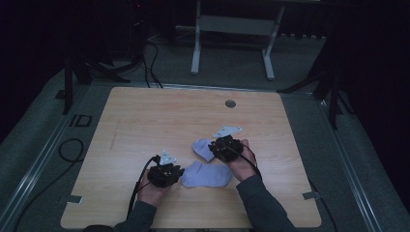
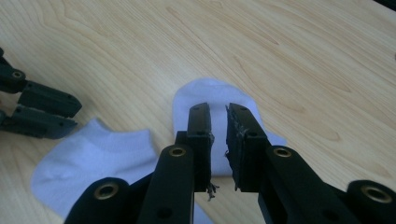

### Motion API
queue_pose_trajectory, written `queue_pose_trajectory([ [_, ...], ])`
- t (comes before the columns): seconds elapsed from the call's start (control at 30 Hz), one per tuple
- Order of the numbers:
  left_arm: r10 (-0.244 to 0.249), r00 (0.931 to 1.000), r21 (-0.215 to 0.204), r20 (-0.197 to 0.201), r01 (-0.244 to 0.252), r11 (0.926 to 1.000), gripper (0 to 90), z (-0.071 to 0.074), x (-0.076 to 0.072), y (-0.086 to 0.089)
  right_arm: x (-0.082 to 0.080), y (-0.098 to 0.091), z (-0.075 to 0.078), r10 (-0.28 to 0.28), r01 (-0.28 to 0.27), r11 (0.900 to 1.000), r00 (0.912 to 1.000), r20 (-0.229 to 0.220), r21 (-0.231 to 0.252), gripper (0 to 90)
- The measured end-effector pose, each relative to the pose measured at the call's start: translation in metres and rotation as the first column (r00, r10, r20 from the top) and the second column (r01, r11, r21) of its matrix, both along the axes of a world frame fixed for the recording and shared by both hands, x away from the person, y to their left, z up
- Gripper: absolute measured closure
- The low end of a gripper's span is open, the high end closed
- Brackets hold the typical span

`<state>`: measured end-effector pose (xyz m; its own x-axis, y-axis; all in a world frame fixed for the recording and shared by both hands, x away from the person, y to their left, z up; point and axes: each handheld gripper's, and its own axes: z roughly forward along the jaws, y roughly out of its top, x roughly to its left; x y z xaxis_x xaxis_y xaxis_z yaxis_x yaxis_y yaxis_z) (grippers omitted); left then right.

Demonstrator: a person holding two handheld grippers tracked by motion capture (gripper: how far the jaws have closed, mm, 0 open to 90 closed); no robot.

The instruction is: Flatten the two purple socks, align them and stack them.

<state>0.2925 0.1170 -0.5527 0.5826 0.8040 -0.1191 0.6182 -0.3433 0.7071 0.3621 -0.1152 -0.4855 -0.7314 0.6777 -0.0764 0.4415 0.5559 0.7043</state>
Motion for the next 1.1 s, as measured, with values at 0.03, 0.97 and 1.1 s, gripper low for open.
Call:
queue_pose_trajectory([
  [0.03, 0.002, 1.0, 0.001, 0.001, -0.002, 1.0, 74.6, 0.0, 0.0, 0.0, 0.003, 0.002, -0.001, 0.004, -0.004, 1.0, 1.0, -0.007, -0.005, 79.5],
  [0.97, 0.028, 0.9996, 0.02, 0.004, -0.028, 0.9994, 74.6, -0.001, 0.002, 0.003, 0.066, 0.062, -0.028, -0.006, -0.005, 0.9987, 0.9753, -0.221, -0.05, 80.4],
  [1.1, 0.034, 0.9994, 0.021, 0.011, -0.034, 0.9992, 74.6, -0.001, 0.002, 0.003, 0.073, 0.072, -0.038, -0.031, 0.012, 0.9973, 0.9652, -0.26, -0.072, 80.7],
])
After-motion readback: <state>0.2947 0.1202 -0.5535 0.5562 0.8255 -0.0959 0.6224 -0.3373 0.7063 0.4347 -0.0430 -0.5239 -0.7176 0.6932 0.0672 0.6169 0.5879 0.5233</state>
